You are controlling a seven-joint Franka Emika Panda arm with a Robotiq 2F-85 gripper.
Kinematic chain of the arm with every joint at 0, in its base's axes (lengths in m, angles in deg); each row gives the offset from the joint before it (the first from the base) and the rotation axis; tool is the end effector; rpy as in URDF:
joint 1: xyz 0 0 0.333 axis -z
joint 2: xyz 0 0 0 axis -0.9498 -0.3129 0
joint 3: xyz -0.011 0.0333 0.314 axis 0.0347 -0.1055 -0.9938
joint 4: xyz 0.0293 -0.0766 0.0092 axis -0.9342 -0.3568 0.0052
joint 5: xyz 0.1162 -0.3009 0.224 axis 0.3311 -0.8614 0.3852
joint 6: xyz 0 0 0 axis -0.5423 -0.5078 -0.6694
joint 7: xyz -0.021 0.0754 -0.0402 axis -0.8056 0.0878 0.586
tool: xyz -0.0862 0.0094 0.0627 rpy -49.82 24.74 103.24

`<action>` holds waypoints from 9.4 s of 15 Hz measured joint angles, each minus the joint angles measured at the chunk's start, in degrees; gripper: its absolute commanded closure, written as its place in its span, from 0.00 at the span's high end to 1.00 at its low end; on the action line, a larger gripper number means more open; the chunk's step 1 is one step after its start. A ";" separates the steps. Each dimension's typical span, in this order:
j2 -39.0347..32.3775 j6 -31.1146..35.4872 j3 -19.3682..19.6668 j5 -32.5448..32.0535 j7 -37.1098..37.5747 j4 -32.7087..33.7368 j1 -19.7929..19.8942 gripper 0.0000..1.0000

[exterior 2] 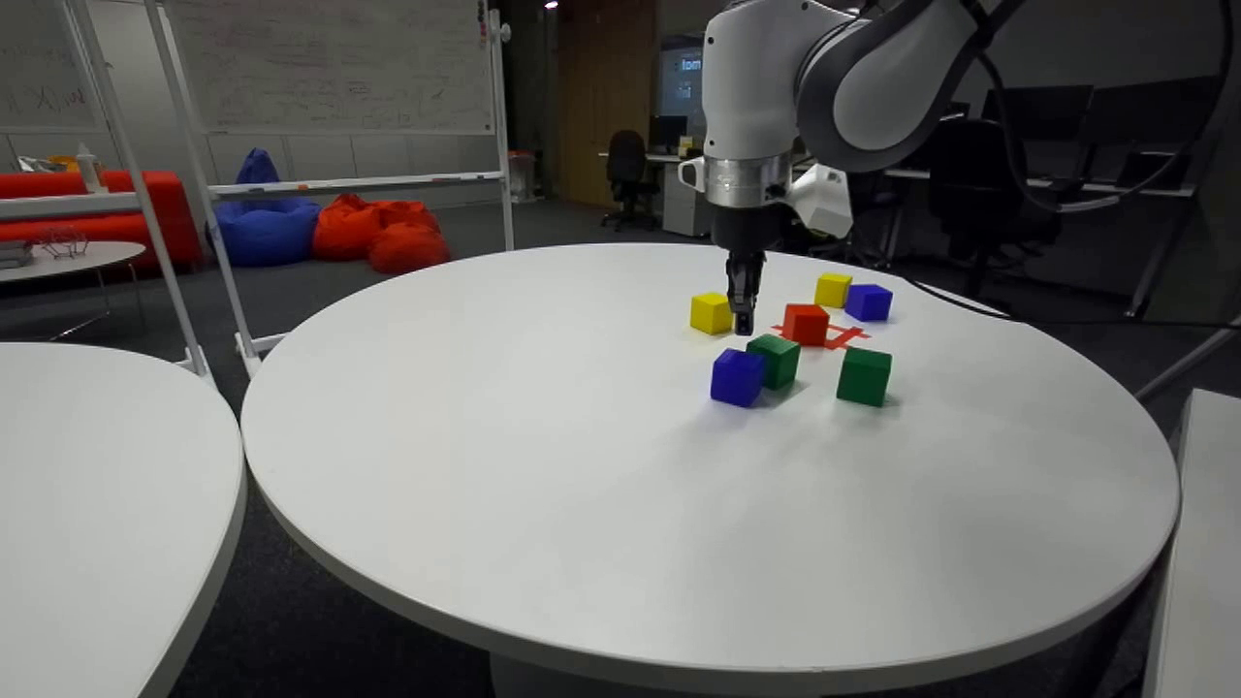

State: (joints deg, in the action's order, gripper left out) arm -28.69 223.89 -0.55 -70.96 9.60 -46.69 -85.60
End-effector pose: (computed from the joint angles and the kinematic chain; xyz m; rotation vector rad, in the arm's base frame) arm 0.5531 0.1696 0.2286 2.8053 0.7378 0.0240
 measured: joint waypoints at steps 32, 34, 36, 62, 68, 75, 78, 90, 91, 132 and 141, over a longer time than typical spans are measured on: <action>1.98 10.08 7.20 0.43 0.00 -7.14 8.59 0.01; 1.99 10.21 7.35 0.44 0.00 -7.14 8.73 0.01; 1.99 10.21 7.34 0.46 0.00 -7.14 8.72 0.01; 2.01 10.22 9.14 2.58 -0.05 -7.10 11.16 0.01; 2.01 10.22 9.14 2.58 -0.05 -7.10 11.16 0.00; 2.01 10.22 9.61 2.58 -0.03 -7.09 11.19 0.00; 2.02 10.22 9.98 2.59 -0.03 -7.09 11.71 0.00; 2.00 10.22 10.32 2.59 -0.03 -7.07 11.69 0.01; 2.00 10.22 10.32 2.59 -0.03 -7.07 11.69 0.01; 0.52 32.41 11.20 0.81 -8.25 -5.66 12.95 0.00; -2.42 30.58 11.39 2.28 -12.04 -1.27 15.25 0.00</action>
State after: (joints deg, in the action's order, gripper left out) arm -31.11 254.47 10.84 -68.68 -2.44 -47.96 -70.35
